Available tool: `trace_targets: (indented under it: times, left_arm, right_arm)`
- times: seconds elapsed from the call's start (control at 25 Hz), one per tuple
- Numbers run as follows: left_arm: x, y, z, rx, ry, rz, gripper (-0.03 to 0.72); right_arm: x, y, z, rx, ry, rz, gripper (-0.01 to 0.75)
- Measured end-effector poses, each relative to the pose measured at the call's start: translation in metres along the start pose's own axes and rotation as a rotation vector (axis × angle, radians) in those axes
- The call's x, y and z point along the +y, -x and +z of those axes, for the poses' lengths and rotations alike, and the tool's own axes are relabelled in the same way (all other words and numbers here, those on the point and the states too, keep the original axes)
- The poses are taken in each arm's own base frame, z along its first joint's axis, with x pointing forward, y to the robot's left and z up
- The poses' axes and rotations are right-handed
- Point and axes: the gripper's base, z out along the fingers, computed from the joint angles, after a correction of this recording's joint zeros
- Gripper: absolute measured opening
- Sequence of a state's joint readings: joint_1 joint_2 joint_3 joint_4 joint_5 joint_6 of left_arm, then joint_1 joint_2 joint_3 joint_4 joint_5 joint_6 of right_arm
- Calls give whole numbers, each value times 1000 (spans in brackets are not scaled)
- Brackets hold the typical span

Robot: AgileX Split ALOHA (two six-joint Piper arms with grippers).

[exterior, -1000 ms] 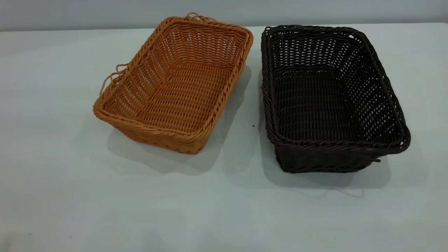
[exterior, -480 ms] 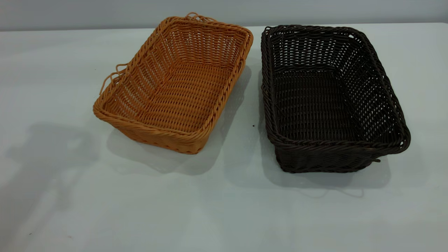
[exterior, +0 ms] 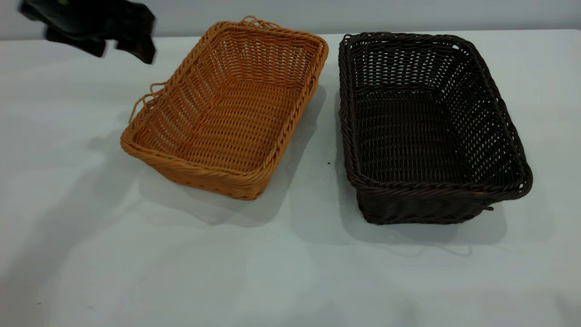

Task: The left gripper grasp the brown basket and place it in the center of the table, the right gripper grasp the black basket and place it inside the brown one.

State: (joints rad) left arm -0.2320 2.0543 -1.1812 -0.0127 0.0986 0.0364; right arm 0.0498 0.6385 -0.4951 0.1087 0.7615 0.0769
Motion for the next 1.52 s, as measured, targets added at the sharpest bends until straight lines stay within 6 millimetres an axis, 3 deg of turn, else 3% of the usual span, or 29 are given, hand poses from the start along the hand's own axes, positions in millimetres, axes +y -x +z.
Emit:
trace_targets:
  times: [0.24, 0.36, 0.56, 0.68, 0.84, 1.04, 1.32, 1.52]
  left_arm:
    - [-13, 9, 54, 12, -16, 29, 578]
    - [-21, 10, 79, 21, -25, 44, 534]
    - [-29, 12, 111, 20, -33, 70, 332]
    - [-29, 15, 118, 16, -33, 73, 200]
    - [-30, 22, 116, 11, -37, 96, 90]
    - [-27, 44, 97, -8, -36, 126, 85]
    - [-5, 80, 46, -99, 1, 125, 85]
    - [-3, 91, 26, -131, 6, 127, 85]
  right_arm:
    - [4, 11, 50, 159, 29, 108, 589]
    - [6, 10, 73, 252, 52, 162, 589]
    - [13, 1, 114, 432, 117, 289, 589]
    - [24, -5, 136, 510, 178, 362, 589]
    - [47, -19, 166, 591, 250, 470, 589]
    - [64, -33, 198, 628, 294, 660, 589]
    - [60, -46, 234, 631, 215, 837, 589]
    - [54, -48, 259, 616, 117, 847, 589]
